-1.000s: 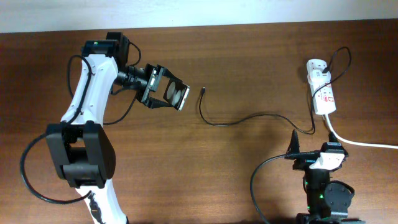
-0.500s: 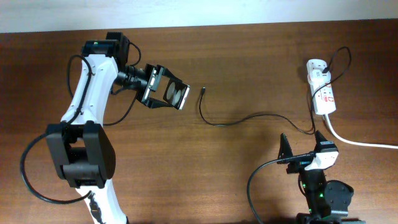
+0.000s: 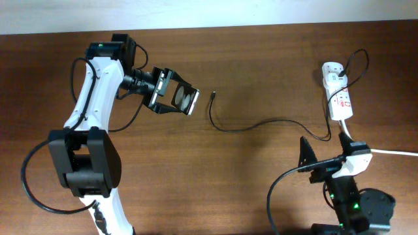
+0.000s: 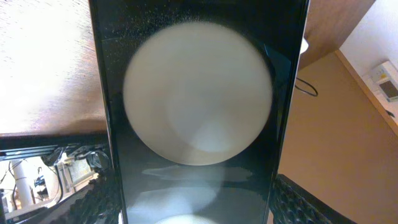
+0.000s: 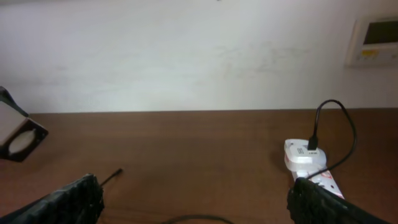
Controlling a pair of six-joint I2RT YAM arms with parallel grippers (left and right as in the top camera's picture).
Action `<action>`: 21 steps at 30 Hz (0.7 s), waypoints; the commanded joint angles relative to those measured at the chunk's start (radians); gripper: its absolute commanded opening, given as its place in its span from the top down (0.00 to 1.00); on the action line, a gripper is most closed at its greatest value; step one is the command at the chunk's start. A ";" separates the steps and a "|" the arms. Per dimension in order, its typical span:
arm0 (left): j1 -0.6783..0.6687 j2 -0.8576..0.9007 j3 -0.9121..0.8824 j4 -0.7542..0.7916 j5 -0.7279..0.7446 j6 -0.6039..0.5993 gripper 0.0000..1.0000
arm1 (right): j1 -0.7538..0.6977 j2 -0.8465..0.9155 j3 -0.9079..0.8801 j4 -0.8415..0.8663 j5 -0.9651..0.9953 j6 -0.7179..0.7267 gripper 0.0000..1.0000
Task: Plug charger to phone and switch on socket
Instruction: 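Move the right gripper from rest toward the phone held by the left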
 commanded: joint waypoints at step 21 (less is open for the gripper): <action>0.003 -0.035 0.028 -0.017 0.021 -0.010 1.00 | 0.005 0.442 0.478 -0.343 -0.343 0.008 0.01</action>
